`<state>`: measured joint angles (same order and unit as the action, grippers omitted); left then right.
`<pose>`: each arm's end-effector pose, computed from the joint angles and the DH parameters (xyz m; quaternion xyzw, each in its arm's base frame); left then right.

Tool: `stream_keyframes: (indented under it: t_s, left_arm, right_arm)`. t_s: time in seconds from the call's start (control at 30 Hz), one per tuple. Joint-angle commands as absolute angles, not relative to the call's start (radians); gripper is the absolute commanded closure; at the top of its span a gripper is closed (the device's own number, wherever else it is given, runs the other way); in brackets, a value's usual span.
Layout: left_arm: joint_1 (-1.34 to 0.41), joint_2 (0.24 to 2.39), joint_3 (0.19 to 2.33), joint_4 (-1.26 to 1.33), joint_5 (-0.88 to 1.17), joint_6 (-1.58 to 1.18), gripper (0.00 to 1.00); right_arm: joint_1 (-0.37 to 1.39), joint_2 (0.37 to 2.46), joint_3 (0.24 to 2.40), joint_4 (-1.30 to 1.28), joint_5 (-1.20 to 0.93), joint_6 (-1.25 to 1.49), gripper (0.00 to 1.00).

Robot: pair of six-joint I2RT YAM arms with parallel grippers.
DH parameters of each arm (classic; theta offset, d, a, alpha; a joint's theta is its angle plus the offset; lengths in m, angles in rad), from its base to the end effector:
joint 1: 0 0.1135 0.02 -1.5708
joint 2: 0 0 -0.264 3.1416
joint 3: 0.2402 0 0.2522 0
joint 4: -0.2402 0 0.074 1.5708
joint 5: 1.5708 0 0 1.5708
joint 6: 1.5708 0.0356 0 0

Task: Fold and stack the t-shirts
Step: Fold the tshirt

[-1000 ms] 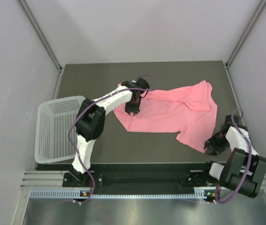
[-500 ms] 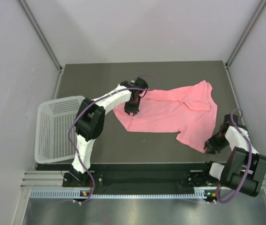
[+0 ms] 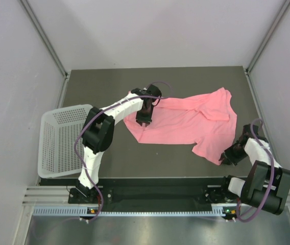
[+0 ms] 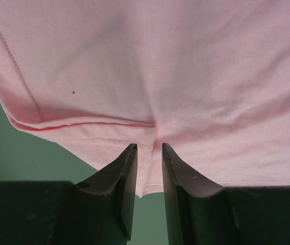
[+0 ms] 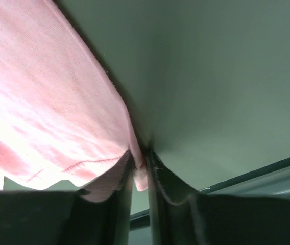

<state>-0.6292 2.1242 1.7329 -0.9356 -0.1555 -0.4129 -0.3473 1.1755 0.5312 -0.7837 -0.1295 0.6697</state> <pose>0.3545 -0.2512 0.1942 0.0974 0.9848 0.0065 0.1436 0.1574 -0.0521 0.1498 0.4806 0.8717 0.0751 0.0599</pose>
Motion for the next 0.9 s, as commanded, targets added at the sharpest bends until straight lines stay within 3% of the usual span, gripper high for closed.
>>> stream_keyframes:
  t_s: [0.0,0.2,0.4,0.87]
  left_arm:
    - [-0.627,2.08,1.727,-0.91,-0.149,-0.419,0.69]
    - [-0.627,2.075,1.715,-0.916,-0.144,-0.419,0.64]
    - [-0.627,2.088,1.721,-0.919,-0.129,-0.439,0.6]
    - [-0.637,2.161,1.738,-0.931,-0.213,-0.469,0.62]
  right_arm:
    - [-0.331,1.207,0.494,-0.681,-0.107,0.689,0.85]
    - [-0.331,1.175,0.502,-0.716,-0.095,0.683,0.88]
    - [-0.33,1.149,0.526,-0.75,-0.095,0.658,1.0]
    - [-0.324,1.095,0.491,-0.729,-0.132,0.644,1.0]
